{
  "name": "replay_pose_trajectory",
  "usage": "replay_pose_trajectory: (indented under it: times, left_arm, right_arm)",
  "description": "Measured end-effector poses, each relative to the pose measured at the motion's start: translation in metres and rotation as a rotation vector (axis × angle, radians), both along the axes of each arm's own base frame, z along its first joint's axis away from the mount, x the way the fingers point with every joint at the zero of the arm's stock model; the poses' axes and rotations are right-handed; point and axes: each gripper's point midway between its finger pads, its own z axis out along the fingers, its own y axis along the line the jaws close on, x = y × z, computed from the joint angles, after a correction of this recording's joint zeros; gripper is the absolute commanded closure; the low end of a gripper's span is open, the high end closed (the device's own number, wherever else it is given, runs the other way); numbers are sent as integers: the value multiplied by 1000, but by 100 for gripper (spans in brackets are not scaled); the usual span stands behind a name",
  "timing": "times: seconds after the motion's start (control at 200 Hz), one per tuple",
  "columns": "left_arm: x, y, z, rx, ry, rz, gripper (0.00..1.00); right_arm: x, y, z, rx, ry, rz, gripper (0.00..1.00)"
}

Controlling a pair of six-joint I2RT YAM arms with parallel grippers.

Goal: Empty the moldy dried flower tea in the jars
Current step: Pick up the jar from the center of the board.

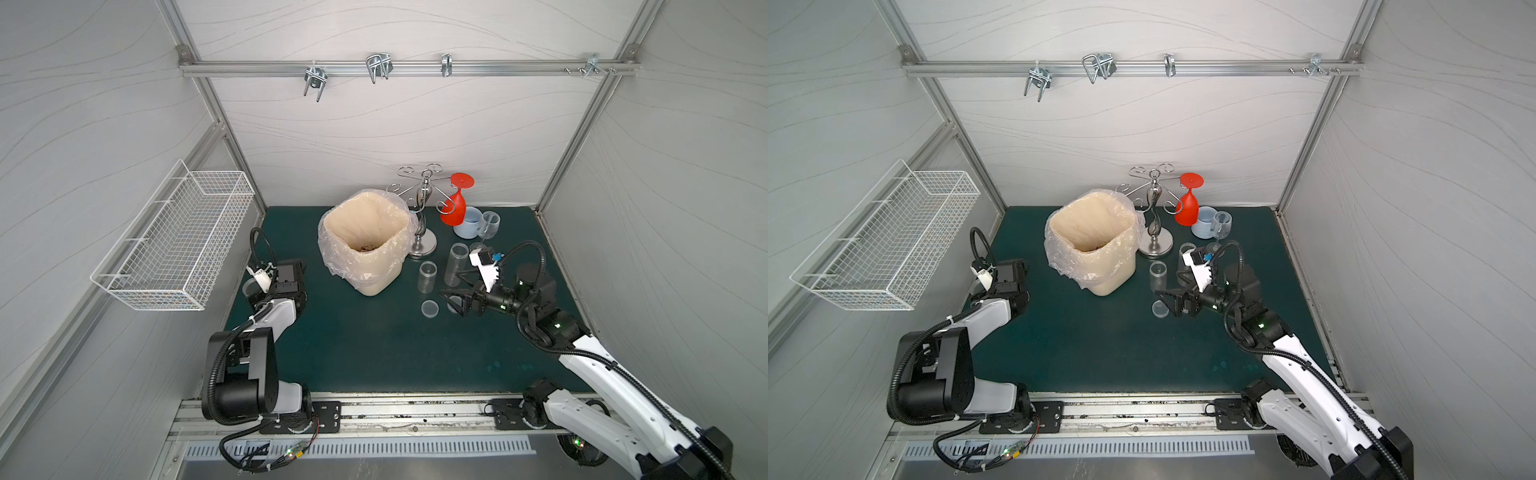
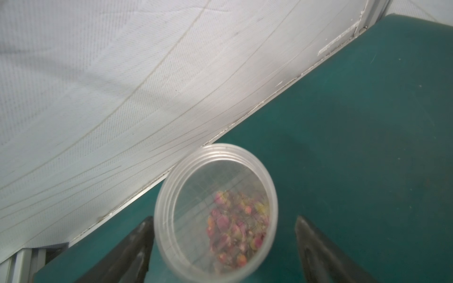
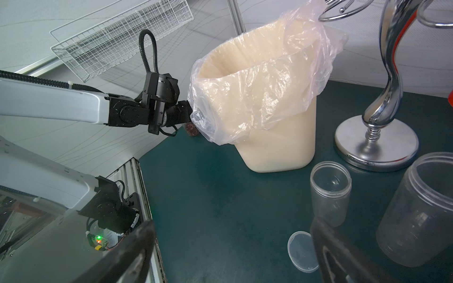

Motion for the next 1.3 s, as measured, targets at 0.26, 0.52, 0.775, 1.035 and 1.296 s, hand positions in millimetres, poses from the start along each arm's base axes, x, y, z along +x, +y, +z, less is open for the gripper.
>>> replay_pose_trajectory:
  times: [0.26, 0.52, 0.775, 1.035, 1.296]
  left_arm:
    - [-2, 9, -1, -31, -29, 43, 7]
    - [2, 13, -9, -65, -19, 60, 15]
    - [4, 15, -15, -89, -9, 62, 28]
    - [5, 15, -14, -90, -14, 63, 53]
    - [4, 6, -11, -133, -9, 25, 73]
  right_arm:
    - [0, 2, 0, 2, 0, 12, 1]
    - [-2, 3, -2, 3, 3, 21, 1]
    - [-3, 3, -3, 3, 6, 30, 1]
    - [-5, 4, -3, 6, 8, 39, 1]
    - [-8, 3, -2, 7, 8, 43, 1]
